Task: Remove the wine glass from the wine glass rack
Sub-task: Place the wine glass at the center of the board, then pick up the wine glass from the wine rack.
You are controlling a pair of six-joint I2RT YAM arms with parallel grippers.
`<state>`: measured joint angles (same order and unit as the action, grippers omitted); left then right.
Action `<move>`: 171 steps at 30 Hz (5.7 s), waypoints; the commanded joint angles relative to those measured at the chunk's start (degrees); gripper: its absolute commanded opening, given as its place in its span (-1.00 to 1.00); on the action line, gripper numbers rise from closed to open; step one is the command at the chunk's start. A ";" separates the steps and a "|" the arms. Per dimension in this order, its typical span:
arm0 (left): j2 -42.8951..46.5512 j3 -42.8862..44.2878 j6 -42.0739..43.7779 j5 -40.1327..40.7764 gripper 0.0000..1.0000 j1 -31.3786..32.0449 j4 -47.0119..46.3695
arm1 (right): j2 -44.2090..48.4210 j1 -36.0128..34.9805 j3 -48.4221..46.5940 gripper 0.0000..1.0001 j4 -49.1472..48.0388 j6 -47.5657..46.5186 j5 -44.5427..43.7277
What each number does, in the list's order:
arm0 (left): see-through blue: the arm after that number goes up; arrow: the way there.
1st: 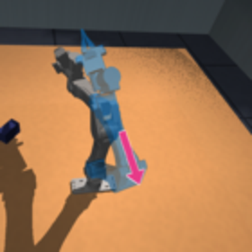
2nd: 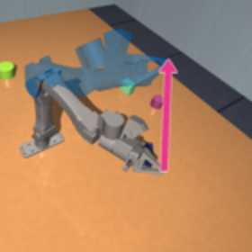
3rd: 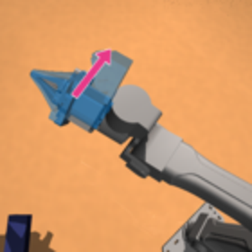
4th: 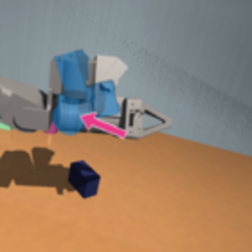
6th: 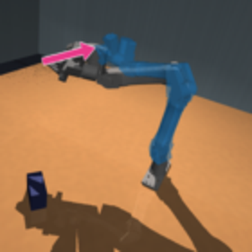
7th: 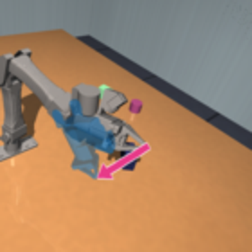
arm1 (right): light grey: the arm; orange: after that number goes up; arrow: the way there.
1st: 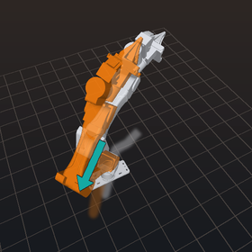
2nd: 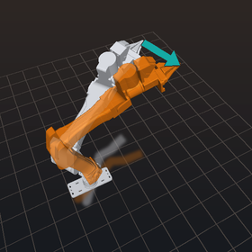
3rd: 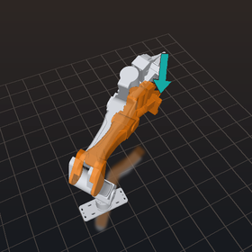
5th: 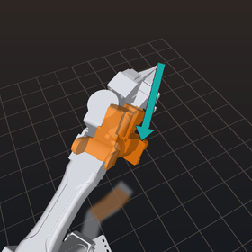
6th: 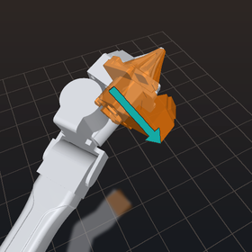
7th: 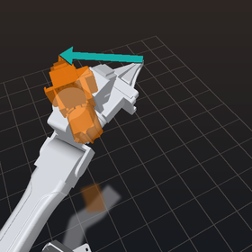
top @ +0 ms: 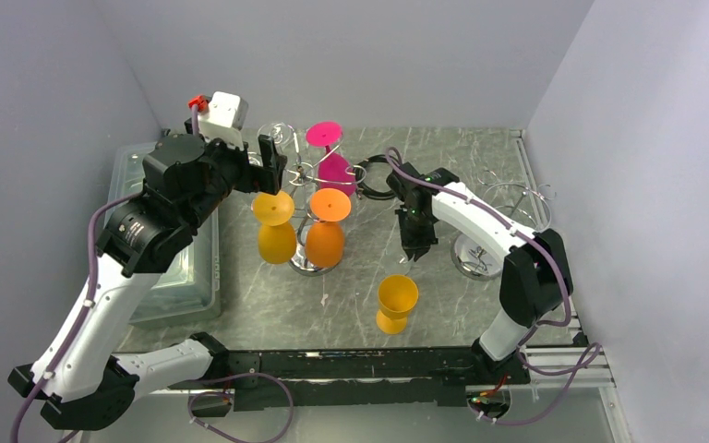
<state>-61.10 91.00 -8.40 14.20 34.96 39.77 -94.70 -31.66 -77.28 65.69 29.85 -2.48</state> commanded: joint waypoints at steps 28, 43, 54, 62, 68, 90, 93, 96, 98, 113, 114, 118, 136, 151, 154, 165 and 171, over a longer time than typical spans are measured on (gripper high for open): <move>0.28 1.90 -0.18 -1.93 0.99 -0.25 -1.62 | 4.98 -0.60 -4.43 -0.50 -0.02 1.94 -2.92; -0.03 2.34 -0.65 -3.44 0.99 -0.24 -1.44 | 8.03 -0.58 -14.87 -0.40 4.52 2.23 -7.03; -1.36 3.78 -1.58 -6.22 0.99 -0.25 -1.01 | 12.07 -0.56 -30.31 -0.18 9.73 1.94 -14.71; -2.82 4.99 -2.83 -9.35 0.99 -0.17 -1.00 | 19.74 -0.39 -32.86 0.04 14.54 4.64 -23.88; -4.07 5.63 -3.53 -11.13 0.99 -0.02 -1.56 | 26.68 0.16 -29.93 0.18 19.95 8.63 -30.12; -6.60 6.04 -2.93 -11.57 0.98 2.09 -2.24 | 37.91 37.80 -9.65 0.70 14.27 -5.06 -23.63; -6.67 5.79 -2.43 -10.63 0.98 2.56 -2.11 | 37.73 40.33 -9.55 0.77 13.44 -5.19 -20.78; -6.79 5.32 -2.12 -9.46 0.98 2.74 -2.38 | 36.80 42.88 -10.18 0.82 11.98 -5.13 -17.07; -6.67 4.45 -2.05 -8.85 0.98 2.74 -2.69 | 35.92 44.47 -10.91 0.83 11.54 -5.02 -15.27; -8.15 0.19 1.62 -2.66 0.98 7.35 -5.89 | 31.95 50.37 -11.72 0.91 10.71 -3.40 -12.17; -8.23 -0.08 1.96 -2.14 0.98 7.78 -6.31 | 31.72 50.64 -11.61 0.91 10.61 -3.35 -11.95; -8.25 -1.62 2.91 -1.11 0.98 8.94 -7.62 | 30.36 51.38 -11.53 0.90 10.55 -3.30 -10.97; -4.82 -14.86 13.31 -1.11 0.98 12.77 -15.44 | 26.88 53.93 -13.64 0.84 13.17 -2.69 -6.78; -3.00 -17.12 19.69 3.72 0.98 16.12 -17.30 | 27.03 55.46 -13.00 0.73 13.01 -0.55 -2.43; -2.81 -17.22 19.74 4.27 0.98 16.31 -17.47 | 26.90 55.48 -12.52 0.70 12.71 -0.19 -1.92; -2.80 -16.86 20.36 6.66 0.98 16.31 -17.76 | 27.54 55.57 -11.51 0.56 12.62 0.22 -2.29; -3.01 -16.22 20.52 7.31 0.98 16.34 -17.68 | 27.75 55.60 -10.50 0.61 12.80 -0.38 -2.70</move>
<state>-64.64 74.48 10.04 20.97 50.63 20.82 -67.92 23.81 -88.31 79.46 29.15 -5.85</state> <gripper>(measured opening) 0.992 0.800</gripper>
